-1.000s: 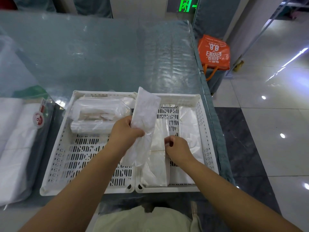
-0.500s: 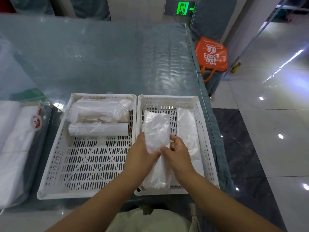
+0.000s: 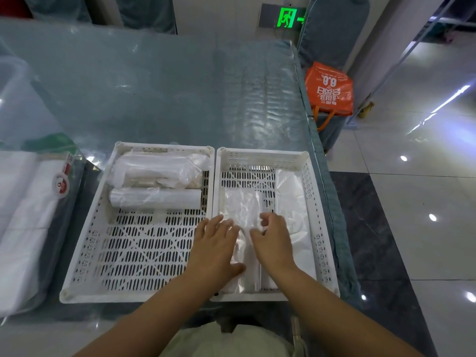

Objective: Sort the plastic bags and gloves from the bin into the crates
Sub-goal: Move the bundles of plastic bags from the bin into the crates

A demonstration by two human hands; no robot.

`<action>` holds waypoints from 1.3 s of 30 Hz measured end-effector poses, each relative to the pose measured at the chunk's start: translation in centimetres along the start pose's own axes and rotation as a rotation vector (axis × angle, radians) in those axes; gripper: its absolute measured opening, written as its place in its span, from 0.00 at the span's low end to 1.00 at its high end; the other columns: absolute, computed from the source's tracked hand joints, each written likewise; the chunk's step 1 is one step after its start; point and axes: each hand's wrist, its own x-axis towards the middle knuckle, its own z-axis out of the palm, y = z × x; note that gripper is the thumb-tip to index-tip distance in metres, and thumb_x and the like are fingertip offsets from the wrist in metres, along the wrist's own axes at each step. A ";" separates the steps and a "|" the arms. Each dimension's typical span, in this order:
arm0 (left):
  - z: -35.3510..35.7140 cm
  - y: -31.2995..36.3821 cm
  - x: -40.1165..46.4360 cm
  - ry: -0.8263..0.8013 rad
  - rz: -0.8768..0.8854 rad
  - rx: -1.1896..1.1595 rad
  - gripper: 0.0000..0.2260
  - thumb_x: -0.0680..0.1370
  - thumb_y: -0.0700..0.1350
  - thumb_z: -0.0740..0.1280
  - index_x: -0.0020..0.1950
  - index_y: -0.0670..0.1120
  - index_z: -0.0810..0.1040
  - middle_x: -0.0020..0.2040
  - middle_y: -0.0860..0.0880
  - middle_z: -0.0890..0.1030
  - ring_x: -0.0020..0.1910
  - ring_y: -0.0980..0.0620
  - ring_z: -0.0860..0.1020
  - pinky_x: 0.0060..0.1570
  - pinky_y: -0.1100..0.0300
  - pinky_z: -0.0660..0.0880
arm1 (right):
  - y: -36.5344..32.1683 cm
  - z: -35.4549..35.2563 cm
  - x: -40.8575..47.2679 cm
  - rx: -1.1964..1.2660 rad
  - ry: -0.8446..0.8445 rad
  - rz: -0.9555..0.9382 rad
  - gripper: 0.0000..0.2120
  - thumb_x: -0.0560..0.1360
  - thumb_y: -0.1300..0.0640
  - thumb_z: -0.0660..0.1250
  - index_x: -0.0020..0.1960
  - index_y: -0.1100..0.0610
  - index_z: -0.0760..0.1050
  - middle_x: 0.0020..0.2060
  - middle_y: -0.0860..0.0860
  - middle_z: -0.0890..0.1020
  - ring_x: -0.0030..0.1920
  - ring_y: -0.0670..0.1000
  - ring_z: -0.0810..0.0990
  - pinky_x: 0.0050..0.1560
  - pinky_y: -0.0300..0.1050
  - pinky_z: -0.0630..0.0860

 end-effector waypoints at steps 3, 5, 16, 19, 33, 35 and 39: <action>0.1 -0.1 -0.1 -0.006 0.003 0.027 0.36 0.68 0.62 0.67 0.71 0.52 0.58 0.73 0.51 0.60 0.74 0.49 0.48 0.70 0.50 0.39 | 0.2 -0.6 0.9 -0.050 -0.071 0.046 0.14 0.74 0.61 0.61 0.59 0.56 0.70 0.55 0.52 0.70 0.53 0.52 0.73 0.53 0.48 0.74; 0.0 -0.1 -0.1 -0.008 -0.001 0.026 0.36 0.68 0.62 0.67 0.71 0.52 0.58 0.73 0.51 0.60 0.74 0.49 0.48 0.70 0.50 0.39 | 0.1 -0.3 1.1 -0.072 -0.149 0.047 0.03 0.73 0.63 0.60 0.46 0.58 0.71 0.47 0.55 0.73 0.45 0.54 0.74 0.43 0.47 0.73; -3.9 -0.9 0.0 0.014 -0.003 -0.123 0.30 0.71 0.59 0.66 0.70 0.52 0.63 0.69 0.51 0.68 0.70 0.50 0.59 0.69 0.53 0.53 | -2.5 -2.1 1.5 -0.194 -0.061 -0.136 0.20 0.74 0.59 0.65 0.65 0.55 0.68 0.60 0.52 0.73 0.58 0.51 0.73 0.58 0.49 0.73; -9.7 -2.5 -0.3 0.189 -0.004 -0.182 0.24 0.72 0.56 0.66 0.67 0.53 0.68 0.64 0.52 0.74 0.64 0.51 0.68 0.63 0.56 0.62 | -7.1 -3.2 1.0 -0.160 -0.006 -0.345 0.13 0.74 0.59 0.65 0.59 0.51 0.73 0.54 0.47 0.77 0.51 0.45 0.75 0.53 0.43 0.74; -29.6 -24.2 -15.3 0.599 -0.299 0.102 0.14 0.72 0.50 0.69 0.57 0.50 0.78 0.53 0.48 0.82 0.51 0.44 0.78 0.49 0.53 0.72 | -33.8 7.0 -7.2 -0.208 -0.047 -1.125 0.06 0.75 0.61 0.65 0.46 0.57 0.82 0.36 0.48 0.82 0.33 0.45 0.74 0.36 0.37 0.70; -30.0 -28.9 -17.4 0.580 -0.380 0.127 0.12 0.73 0.49 0.67 0.56 0.51 0.79 0.53 0.48 0.82 0.52 0.43 0.77 0.49 0.53 0.72 | -36.4 10.5 -8.6 -0.231 -0.094 -1.177 0.06 0.75 0.61 0.65 0.46 0.58 0.81 0.38 0.51 0.83 0.35 0.49 0.77 0.38 0.44 0.75; -29.9 -36.7 -21.0 0.502 -0.434 0.144 0.11 0.73 0.48 0.67 0.56 0.50 0.79 0.52 0.48 0.82 0.52 0.43 0.77 0.48 0.53 0.72 | -40.8 18.4 -10.7 -0.330 -0.191 -1.225 0.08 0.75 0.59 0.63 0.47 0.56 0.81 0.42 0.52 0.84 0.42 0.53 0.80 0.39 0.42 0.73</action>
